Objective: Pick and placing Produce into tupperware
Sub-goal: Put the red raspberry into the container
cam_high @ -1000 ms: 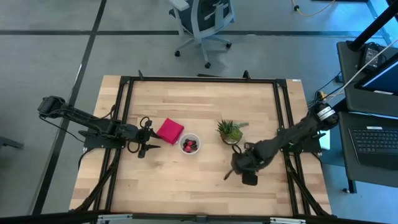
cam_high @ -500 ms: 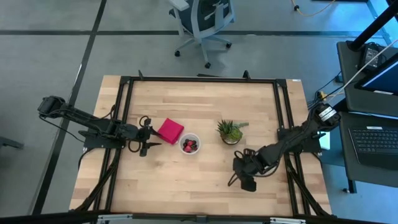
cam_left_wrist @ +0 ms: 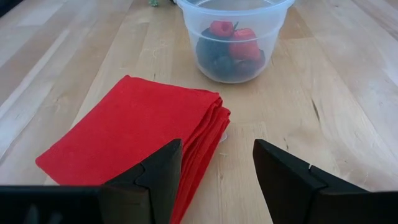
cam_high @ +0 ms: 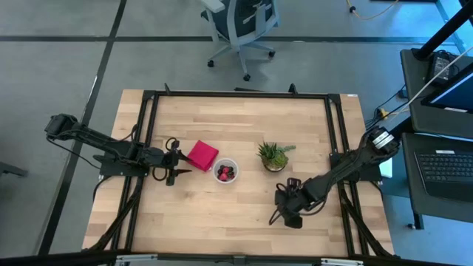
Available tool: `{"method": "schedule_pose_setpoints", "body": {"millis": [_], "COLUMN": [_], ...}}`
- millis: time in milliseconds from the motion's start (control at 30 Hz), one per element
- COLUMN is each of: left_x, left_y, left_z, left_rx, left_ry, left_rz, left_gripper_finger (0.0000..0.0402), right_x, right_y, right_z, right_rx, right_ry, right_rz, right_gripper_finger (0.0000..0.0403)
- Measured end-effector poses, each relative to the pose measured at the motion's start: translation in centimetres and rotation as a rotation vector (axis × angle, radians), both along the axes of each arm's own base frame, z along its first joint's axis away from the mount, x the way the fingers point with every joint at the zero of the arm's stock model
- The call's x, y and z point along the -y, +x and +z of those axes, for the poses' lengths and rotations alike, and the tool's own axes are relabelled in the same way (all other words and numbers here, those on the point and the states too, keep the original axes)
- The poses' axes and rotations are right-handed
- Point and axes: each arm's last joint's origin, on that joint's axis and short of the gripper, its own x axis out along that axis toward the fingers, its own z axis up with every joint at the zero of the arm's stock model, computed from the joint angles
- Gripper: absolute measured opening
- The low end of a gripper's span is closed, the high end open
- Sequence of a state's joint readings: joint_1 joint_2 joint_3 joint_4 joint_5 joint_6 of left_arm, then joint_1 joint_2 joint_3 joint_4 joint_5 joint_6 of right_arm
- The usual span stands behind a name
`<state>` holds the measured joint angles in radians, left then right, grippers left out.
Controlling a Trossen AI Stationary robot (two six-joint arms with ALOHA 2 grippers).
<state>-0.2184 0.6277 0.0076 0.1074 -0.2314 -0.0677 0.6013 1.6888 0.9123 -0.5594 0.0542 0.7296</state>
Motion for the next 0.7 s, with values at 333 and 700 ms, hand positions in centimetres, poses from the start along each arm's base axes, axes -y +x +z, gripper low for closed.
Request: {"method": "schedule_pose_setpoints", "body": {"millis": [333,700], "left_x": [0.0,0.0], "left_y": [-0.01,-0.01], "left_z": [-0.01,-0.01], "left_rx": [-0.002,-0.002], "left_ry": [0.0,0.0], "left_rz": [0.0,0.0], "left_gripper_finger": [0.0192,0.0192], "right_x": [-0.21,-0.51], "right_y": [-0.05,-0.52], "right_z": [-0.81,-0.9], "right_rx": [-0.051,-0.094], "right_ry": [-0.001,0.016], "right_rz": [0.0,-0.014], "right_gripper_finger": [0.027,0.027]}}
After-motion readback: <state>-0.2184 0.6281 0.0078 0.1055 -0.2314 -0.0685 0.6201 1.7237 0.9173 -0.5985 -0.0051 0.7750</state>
